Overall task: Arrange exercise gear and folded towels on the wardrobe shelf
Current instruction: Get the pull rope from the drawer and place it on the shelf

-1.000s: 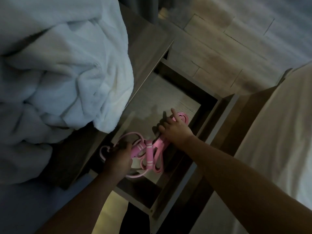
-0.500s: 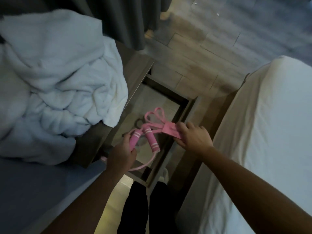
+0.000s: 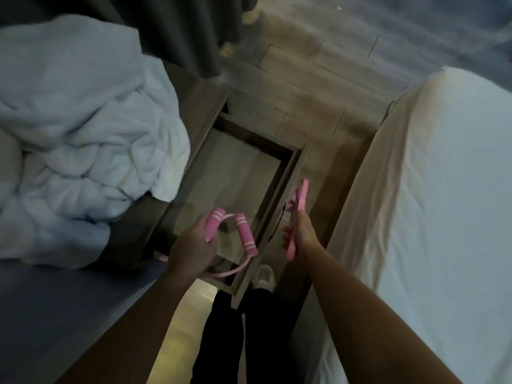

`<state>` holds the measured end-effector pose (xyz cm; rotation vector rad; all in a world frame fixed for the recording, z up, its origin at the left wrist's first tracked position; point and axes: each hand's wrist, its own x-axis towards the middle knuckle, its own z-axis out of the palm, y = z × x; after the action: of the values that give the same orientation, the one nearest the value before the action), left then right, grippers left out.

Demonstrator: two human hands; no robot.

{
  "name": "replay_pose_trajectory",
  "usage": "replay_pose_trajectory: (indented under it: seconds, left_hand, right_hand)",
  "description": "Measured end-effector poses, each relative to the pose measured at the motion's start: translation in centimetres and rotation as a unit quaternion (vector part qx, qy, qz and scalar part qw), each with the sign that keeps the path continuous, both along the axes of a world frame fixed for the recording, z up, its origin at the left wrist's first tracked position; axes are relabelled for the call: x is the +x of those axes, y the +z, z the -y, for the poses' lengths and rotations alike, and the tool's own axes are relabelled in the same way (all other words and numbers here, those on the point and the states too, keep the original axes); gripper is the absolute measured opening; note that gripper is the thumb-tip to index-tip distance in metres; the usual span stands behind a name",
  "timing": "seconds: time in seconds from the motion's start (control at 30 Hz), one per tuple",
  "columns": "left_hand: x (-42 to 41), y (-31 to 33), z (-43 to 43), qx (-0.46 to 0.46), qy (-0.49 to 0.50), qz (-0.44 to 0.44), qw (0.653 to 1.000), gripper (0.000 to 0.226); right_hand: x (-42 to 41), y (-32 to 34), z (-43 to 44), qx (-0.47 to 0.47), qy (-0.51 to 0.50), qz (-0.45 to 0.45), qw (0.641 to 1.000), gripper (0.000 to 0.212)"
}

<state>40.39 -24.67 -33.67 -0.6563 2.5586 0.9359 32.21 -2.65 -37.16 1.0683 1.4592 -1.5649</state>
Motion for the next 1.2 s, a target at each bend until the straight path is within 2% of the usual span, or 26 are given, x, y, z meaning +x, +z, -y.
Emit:
replay_pose_trajectory:
  seconds: [0.13,0.23,0.43,0.6,0.67,0.73,1.07,1.2]
  left_hand:
    - [0.9,-0.1,0.7,0.006,0.023,0.065,0.998,0.04]
    - [1.4,0.5,1.3,-0.001,0.022,0.084,0.996,0.037]
    - [2.2,1.5,3.1,-0.006,0.064,0.106,0.992,0.032]
    - [3.3,2.3,4.7,-0.006,0.104,0.145,0.984,0.011]
    - [3.8,2.3,5.4,-0.011,0.113,0.154,0.982,0.014]
    - [4.4,2.3,6.1,-0.015,0.129,0.152,0.98,0.022]
    - [5.2,0.9,7.8,-0.042,0.173,0.108,0.978,0.031]
    - [5.0,-0.2,8.3,-0.044,0.191,0.088,0.977,0.035]
  right_hand:
    - [-0.5,-0.1,1.1,-0.049,0.012,0.02,0.999,0.055]
    - [-1.0,-0.2,1.4,-0.046,0.044,0.027,0.998,0.064]
    - [-1.5,-0.4,4.0,-0.059,0.088,0.014,0.994,0.059]
    - [-2.3,-0.6,7.4,-0.07,0.123,-0.012,0.99,0.053]
    - [-2.8,-0.8,8.7,-0.08,0.143,-0.016,0.986,0.055]
    - [-3.4,-1.0,9.8,-0.088,0.162,-0.015,0.983,0.056]
    - [-5.4,-1.6,14.7,-0.126,0.215,-0.013,0.968,0.053]
    - [-5.9,-2.3,16.1,-0.127,0.22,-0.006,0.967,0.063]
